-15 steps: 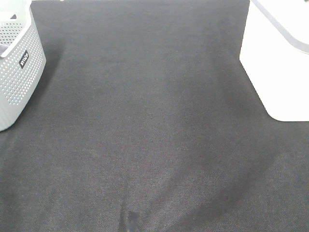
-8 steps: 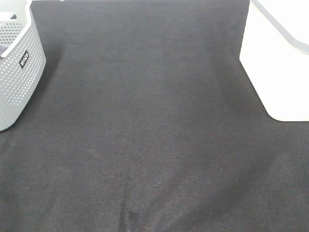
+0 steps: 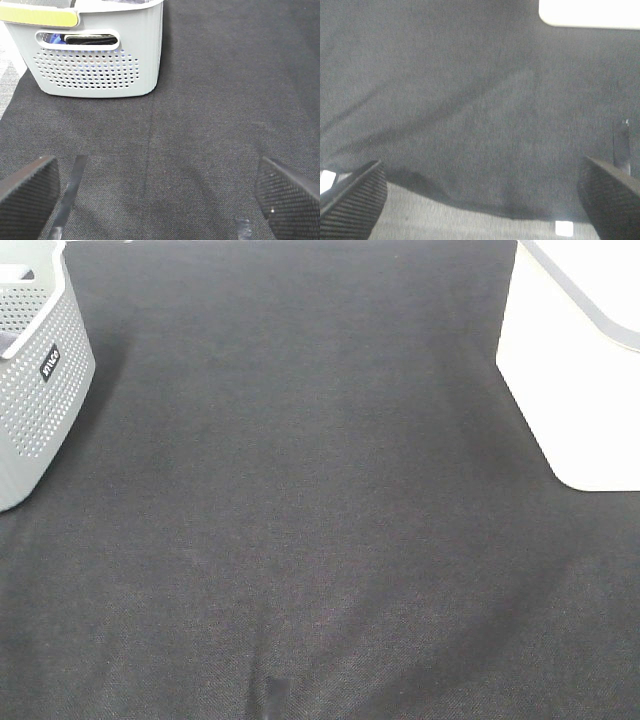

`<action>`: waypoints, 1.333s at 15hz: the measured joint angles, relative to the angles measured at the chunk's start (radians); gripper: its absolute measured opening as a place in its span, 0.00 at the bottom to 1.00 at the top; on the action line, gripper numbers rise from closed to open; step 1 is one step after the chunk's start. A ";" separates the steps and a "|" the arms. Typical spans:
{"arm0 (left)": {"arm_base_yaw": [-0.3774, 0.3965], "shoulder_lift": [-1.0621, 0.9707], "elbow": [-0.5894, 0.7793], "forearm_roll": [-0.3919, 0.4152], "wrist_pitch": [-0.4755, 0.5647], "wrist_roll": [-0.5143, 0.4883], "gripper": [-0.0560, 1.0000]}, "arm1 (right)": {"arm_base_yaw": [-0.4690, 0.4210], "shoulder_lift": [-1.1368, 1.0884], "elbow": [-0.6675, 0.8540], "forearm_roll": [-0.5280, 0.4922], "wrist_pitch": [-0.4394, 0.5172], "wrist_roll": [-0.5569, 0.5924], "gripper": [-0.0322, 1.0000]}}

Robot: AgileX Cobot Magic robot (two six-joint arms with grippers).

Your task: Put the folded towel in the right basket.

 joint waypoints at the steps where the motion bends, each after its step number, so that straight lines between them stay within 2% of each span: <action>1: 0.000 0.000 0.000 0.000 0.000 0.000 0.99 | 0.000 -0.023 0.002 0.001 0.000 0.000 0.98; 5: 0.000 0.000 0.000 0.000 0.000 0.000 0.99 | 0.000 -0.124 0.002 0.005 0.001 -0.023 0.98; 12: 0.000 0.000 0.000 0.000 0.000 0.000 0.99 | 0.058 -0.124 0.002 0.015 0.001 -0.046 0.98; 20: 0.000 0.000 0.000 0.000 0.000 0.000 0.99 | 0.065 -0.124 0.002 -0.012 0.001 -0.046 0.98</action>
